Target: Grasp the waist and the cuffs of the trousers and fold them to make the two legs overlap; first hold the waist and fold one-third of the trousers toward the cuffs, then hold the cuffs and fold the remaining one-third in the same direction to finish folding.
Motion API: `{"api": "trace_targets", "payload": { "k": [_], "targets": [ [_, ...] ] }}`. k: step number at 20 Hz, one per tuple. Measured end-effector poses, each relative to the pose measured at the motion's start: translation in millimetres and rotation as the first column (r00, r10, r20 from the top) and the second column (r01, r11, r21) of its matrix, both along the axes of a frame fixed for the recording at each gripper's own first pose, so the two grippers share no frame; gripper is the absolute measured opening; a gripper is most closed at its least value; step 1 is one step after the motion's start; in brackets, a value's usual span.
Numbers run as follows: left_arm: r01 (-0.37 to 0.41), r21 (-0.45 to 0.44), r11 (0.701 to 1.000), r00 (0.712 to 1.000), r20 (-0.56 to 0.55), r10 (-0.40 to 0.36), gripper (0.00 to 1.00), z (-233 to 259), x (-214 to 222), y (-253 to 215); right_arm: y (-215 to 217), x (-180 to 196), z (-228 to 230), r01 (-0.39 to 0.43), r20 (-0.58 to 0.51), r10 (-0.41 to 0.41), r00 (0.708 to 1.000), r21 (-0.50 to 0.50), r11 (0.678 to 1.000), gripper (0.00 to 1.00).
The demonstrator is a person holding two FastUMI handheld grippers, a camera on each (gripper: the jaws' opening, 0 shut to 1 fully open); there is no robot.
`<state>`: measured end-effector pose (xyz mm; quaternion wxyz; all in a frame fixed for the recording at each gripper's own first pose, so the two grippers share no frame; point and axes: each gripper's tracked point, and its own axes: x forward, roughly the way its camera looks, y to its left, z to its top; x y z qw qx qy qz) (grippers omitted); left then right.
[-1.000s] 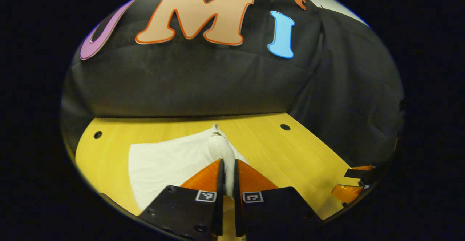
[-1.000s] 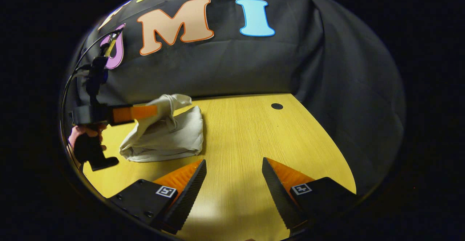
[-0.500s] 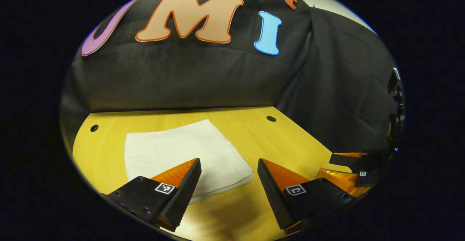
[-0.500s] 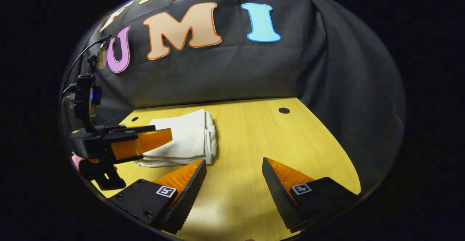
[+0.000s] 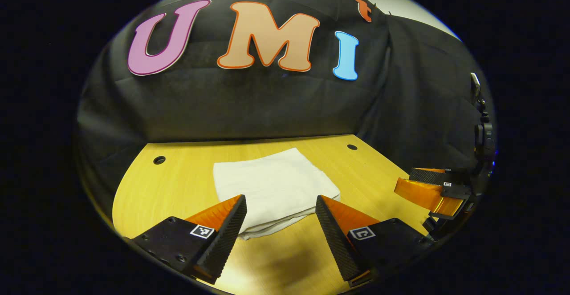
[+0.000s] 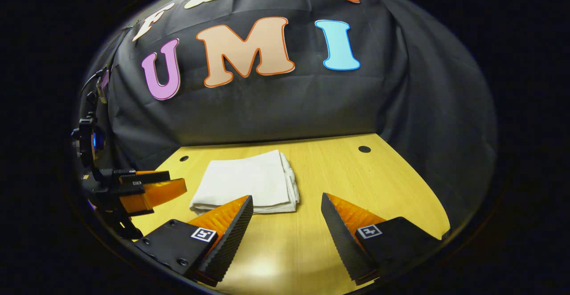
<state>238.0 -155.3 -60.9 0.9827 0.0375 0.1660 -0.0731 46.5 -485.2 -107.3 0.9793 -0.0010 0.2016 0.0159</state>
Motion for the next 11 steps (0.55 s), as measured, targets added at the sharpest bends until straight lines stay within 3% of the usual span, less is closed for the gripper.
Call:
{"api": "trace_targets", "payload": {
  "k": [11],
  "targets": [
    [0.002, -0.032, 0.999, 1.000, 0.015, -0.002, 0.94, 9, -32, 14, 33, -29, 25, 0.025, 0.070, -0.025, 0.997, -0.007, 1.000, 0.98]
  ]
}}
